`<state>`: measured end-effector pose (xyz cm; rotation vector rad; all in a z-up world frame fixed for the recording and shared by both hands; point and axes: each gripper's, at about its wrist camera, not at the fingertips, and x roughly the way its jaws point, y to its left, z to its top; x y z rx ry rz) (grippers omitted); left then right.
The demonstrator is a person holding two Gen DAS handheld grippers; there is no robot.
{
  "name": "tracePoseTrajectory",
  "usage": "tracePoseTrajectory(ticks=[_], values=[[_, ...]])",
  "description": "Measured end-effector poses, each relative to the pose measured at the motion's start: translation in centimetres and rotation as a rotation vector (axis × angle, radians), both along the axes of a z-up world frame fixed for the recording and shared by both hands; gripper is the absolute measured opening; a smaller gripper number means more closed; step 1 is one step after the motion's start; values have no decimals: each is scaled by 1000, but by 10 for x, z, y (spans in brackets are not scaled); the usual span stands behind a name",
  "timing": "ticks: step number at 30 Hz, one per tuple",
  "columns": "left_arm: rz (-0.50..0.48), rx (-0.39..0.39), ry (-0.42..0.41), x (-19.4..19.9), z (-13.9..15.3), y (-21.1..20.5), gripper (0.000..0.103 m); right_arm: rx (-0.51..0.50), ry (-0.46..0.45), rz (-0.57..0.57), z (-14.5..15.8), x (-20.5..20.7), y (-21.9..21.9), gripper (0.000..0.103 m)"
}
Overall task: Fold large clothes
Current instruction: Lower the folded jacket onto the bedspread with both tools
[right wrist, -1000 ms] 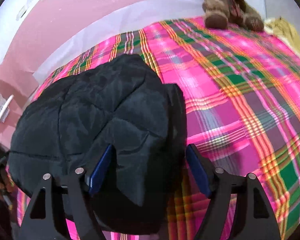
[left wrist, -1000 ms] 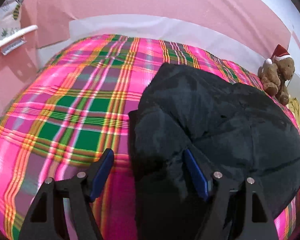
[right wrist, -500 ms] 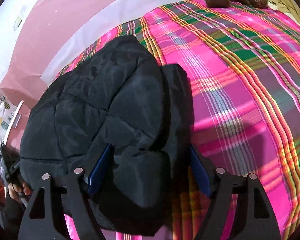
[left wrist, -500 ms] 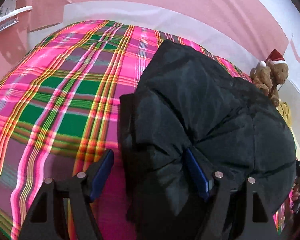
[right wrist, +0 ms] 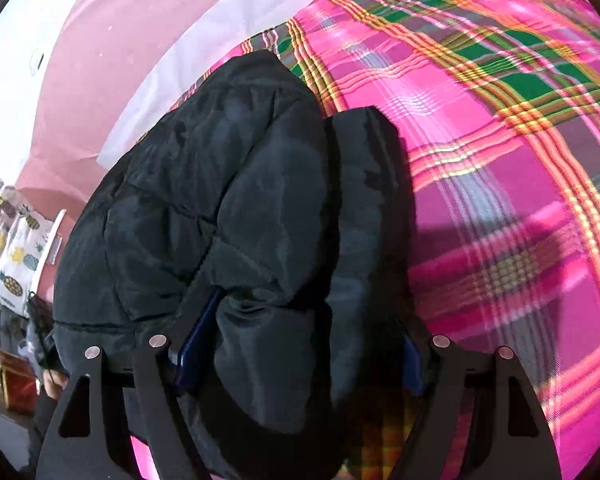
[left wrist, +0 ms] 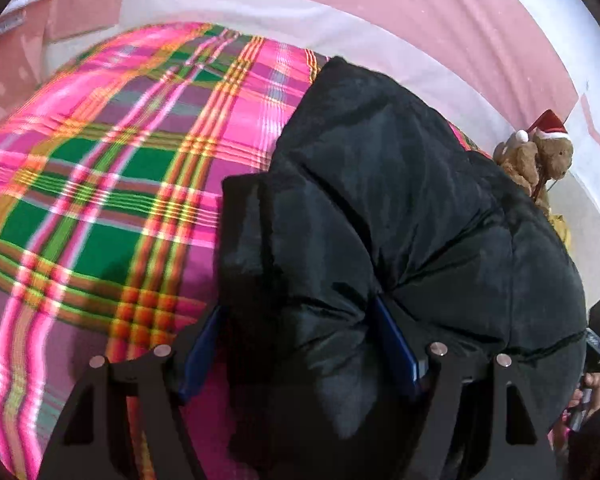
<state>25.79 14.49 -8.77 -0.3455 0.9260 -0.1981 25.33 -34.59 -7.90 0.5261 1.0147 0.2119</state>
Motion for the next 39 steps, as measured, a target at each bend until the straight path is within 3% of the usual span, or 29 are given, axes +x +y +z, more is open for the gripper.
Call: tracePoseTrajectory(ticks=[4, 7, 12, 15, 27, 39], values=[[-10, -17, 7, 1, -1, -2, 76, 8, -1, 36, 0, 4, 2, 69], [-22, -28, 18, 2, -1, -5, 67, 46, -8, 40, 0, 5, 3, 53], [-30, 5, 0, 0, 16, -13, 32, 61, -22, 35, 17, 3, 4, 31], [-3, -35, -20, -2, 31, -3, 23, 61, -45, 38, 32, 0, 3, 26], [72, -61, -87, 14, 72, 31, 19, 94, -94, 64, 58, 33, 23, 24], [168, 5, -80, 68, 89, 101, 15, 94, -85, 120, 72, 105, 89, 24]])
